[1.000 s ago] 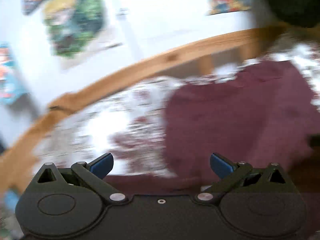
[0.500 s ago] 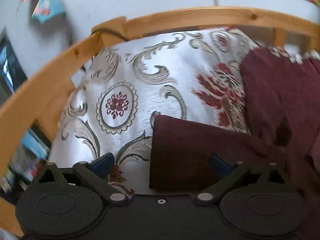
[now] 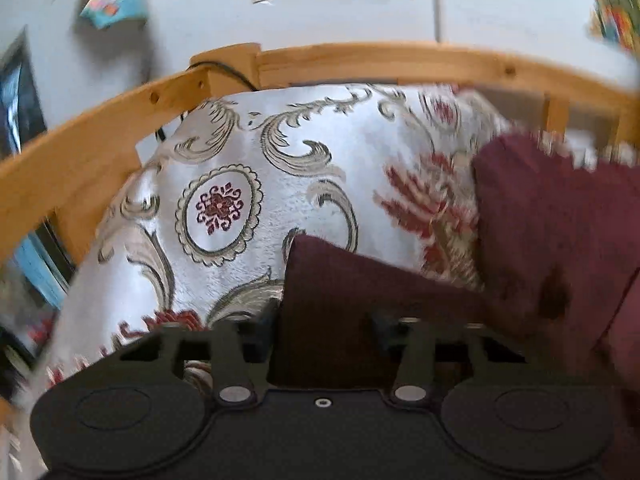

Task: Fold small clothes
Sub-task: 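Grasp the other sleeve cuff with the left tool and lift it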

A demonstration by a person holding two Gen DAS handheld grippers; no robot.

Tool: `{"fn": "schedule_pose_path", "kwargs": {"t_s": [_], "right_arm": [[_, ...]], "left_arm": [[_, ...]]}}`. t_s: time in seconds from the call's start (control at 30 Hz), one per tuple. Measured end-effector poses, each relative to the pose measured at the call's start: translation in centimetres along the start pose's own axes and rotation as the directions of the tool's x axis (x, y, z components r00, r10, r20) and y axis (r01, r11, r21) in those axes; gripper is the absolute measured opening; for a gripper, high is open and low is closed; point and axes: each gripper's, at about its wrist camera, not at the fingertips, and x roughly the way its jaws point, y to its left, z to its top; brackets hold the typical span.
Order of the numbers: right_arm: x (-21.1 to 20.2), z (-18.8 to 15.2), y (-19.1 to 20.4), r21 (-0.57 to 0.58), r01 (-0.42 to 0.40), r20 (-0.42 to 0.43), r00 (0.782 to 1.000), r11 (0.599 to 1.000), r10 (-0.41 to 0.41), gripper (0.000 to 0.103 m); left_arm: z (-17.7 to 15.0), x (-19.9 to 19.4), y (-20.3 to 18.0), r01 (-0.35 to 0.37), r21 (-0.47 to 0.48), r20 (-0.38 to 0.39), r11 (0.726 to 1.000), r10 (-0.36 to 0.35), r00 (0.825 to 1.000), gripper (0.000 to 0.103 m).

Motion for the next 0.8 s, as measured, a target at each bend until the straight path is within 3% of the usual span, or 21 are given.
{"fn": "schedule_pose_path", "kwargs": {"t_s": [0.1, 0.2, 0.3, 0.4, 0.57, 0.8], "right_arm": [[-0.2, 0.0, -0.3, 0.022, -0.017, 0.007, 1.0, 1.0, 0.017, 0.103], [-0.4, -0.2, -0.6, 0.041, -0.032, 0.016, 0.999, 0.999, 0.031, 0.103], [-0.4, -0.2, -0.7, 0.047, -0.034, 0.018, 0.999, 0.998, 0.034, 0.103], [-0.2, -0.1, -0.7, 0.05, -0.036, 0.018, 0.999, 0.998, 0.035, 0.103], [-0.3, 0.0, -0.9, 0.068, -0.047, 0.024, 0.999, 0.997, 0.046, 0.103], [-0.4, -0.1, -1.4, 0.103, -0.074, 0.041, 0.997, 0.992, 0.07, 0.103]], "left_arm": [[0.2, -0.2, 1.3, 0.103, -0.156, 0.001, 0.982, -0.104, 0.995, 0.009], [0.1, -0.9, 2.2, 0.176, -0.24, 0.05, 0.955, -0.169, 0.984, 0.003], [0.2, -2.6, 2.8, 0.222, -0.267, 0.157, 0.938, -0.185, 0.97, 0.002], [0.9, -4.4, 4.0, 0.231, -0.285, 0.274, 0.93, -0.153, 0.95, 0.002], [2.5, -7.0, 5.8, 0.156, -0.287, 0.409, 0.945, -0.026, 0.912, 0.002], [6.4, -9.6, 7.9, 0.115, -0.354, 0.47, 0.928, 0.071, 0.88, 0.002]]}}
